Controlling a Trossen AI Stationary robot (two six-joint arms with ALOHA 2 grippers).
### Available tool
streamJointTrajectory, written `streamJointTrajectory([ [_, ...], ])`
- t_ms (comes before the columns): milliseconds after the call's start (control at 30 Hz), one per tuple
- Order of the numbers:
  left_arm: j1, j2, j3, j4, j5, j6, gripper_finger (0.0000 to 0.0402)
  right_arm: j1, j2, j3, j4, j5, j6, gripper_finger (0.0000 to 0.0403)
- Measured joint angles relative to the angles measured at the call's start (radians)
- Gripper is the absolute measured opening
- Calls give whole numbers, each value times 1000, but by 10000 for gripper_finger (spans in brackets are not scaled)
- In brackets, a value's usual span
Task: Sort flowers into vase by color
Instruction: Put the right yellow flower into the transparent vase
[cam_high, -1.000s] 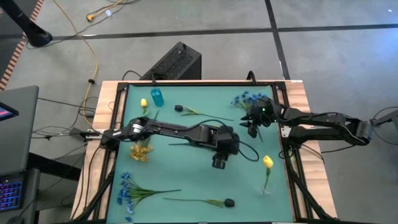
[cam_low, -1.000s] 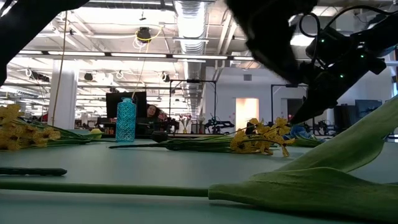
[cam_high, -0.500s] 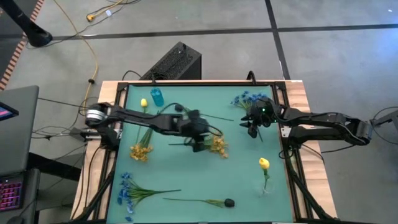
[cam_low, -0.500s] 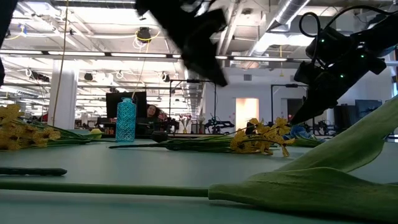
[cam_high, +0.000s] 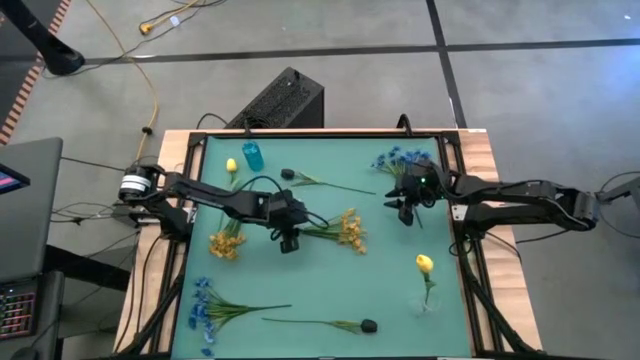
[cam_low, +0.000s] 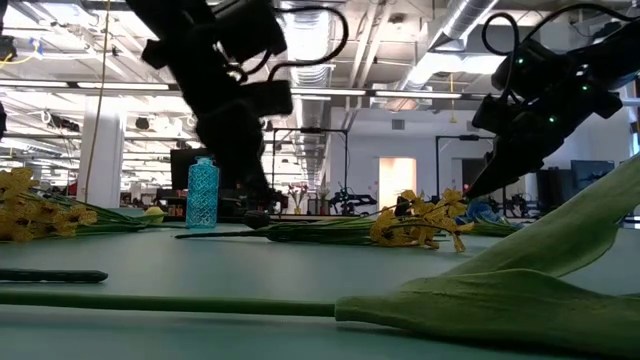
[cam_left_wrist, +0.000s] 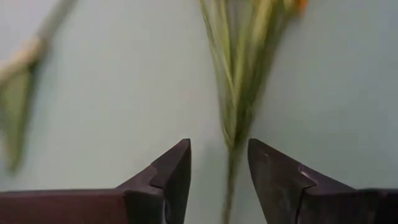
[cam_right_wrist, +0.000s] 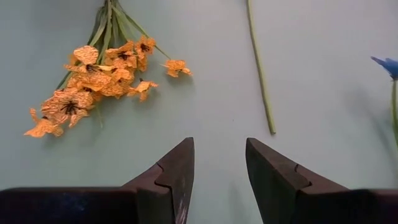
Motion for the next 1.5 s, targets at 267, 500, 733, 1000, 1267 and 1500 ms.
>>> streamJointTrajectory([
  [267,-4,3,-9,48,6,-53,237,11,0,0,7,0,1,170],
  [500,-16,4,-91,166,-18,-88,260,11,0,0,7,0,-3,170],
  [733,-23,4,-170,259,-9,-100,261,11,0,0,1,0,-3,170],
  [1000,-54,105,-180,337,-17,-88,261,13,0,0,1,0,-6,170],
  [1267,-54,110,-181,338,-3,-94,238,17,0,0,3,1,-1,170],
  [1500,-54,111,-181,344,10,-105,111,17,0,0,4,1,2,170],
])
